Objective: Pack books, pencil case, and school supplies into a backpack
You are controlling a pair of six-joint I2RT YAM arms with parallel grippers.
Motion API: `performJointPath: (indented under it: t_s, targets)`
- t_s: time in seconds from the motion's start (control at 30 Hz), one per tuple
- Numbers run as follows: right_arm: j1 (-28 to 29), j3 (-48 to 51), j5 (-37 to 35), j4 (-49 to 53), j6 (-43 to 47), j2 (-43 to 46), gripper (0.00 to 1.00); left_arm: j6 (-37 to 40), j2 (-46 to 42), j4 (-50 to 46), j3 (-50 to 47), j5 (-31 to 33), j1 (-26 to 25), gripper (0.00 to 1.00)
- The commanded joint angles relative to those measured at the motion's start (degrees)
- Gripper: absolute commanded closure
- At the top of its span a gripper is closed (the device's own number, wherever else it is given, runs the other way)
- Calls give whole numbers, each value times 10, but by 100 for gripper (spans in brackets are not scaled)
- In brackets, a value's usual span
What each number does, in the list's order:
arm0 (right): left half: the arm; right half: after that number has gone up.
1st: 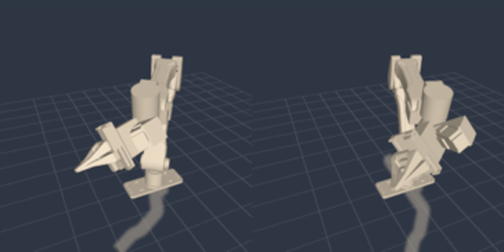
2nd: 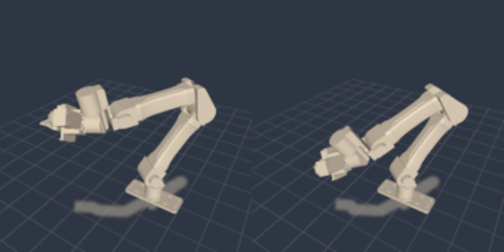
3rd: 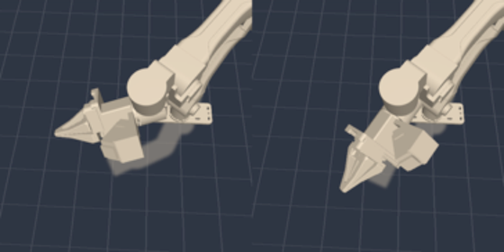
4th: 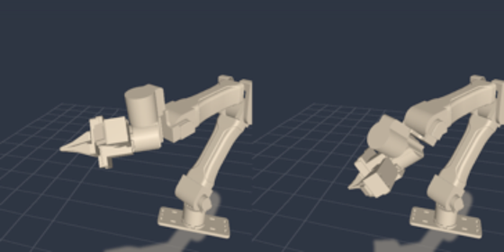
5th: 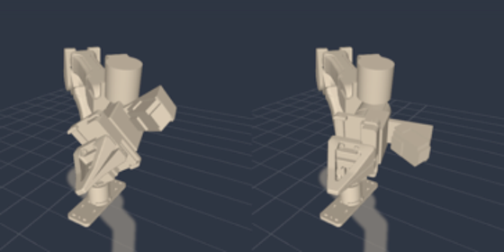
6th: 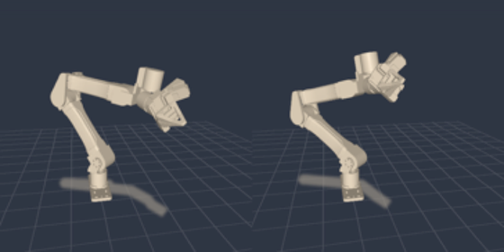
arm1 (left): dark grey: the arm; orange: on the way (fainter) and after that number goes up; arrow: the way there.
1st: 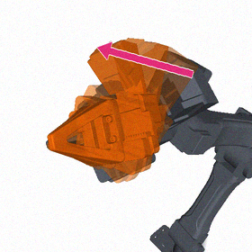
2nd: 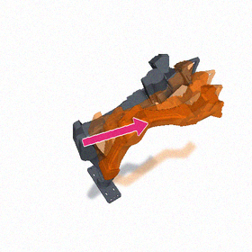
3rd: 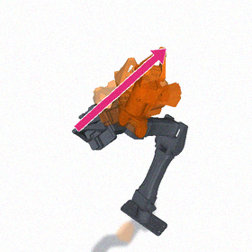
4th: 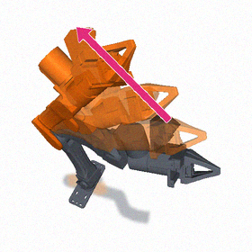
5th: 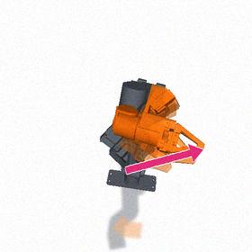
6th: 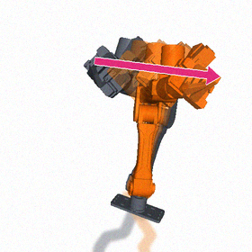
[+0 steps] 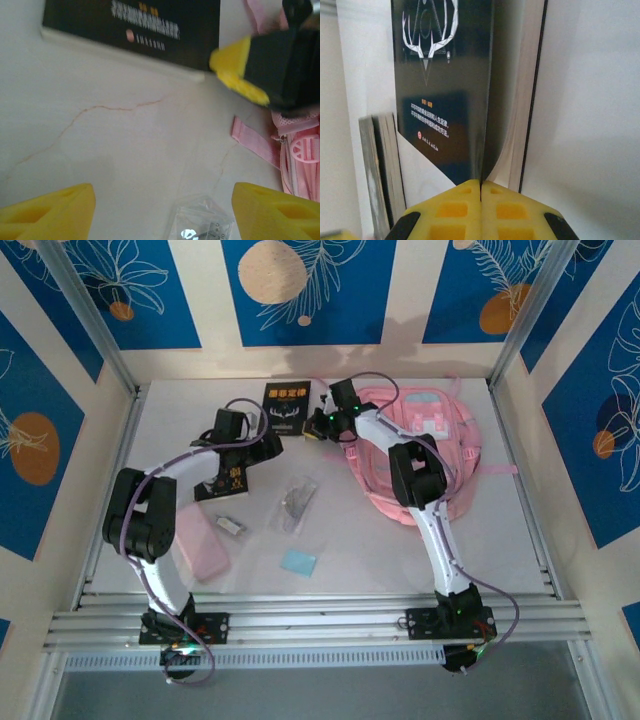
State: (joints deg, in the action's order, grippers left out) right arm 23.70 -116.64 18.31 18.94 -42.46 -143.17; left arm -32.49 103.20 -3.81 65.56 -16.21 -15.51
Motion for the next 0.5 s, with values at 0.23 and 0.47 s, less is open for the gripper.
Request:
performJointPath:
  t_s: [0.23,0.47]
  targets:
    - [8,194,68,21,59,167,100,35,10,-13,31,43,7,28]
    - [6,188,-3,51,82,180,67,45,58,-21,56,74,7,28]
